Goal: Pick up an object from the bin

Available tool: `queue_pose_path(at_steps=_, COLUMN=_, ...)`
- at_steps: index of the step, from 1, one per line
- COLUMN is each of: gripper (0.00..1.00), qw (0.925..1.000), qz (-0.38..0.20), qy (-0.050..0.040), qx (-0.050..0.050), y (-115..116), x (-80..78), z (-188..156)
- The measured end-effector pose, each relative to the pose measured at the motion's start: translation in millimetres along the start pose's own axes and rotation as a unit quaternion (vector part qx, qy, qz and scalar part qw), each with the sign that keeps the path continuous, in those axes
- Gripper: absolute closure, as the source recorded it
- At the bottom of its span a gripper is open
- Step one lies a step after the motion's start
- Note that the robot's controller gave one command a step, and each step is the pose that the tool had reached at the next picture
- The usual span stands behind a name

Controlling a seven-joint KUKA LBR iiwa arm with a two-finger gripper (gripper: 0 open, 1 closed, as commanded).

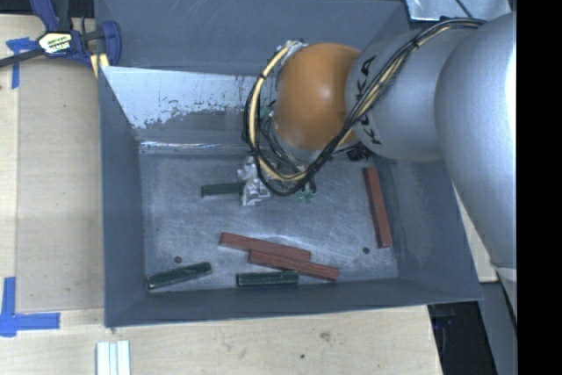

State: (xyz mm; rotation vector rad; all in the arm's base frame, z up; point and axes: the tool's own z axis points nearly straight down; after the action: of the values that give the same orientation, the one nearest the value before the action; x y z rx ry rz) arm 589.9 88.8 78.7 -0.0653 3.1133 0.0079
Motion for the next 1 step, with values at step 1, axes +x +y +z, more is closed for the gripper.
queue_pose_path(at_steps=1, gripper=1.0, qw=1.0, qz=0.0, qy=0.0, qx=0.0, y=0.0, x=-0.1, z=-0.1)
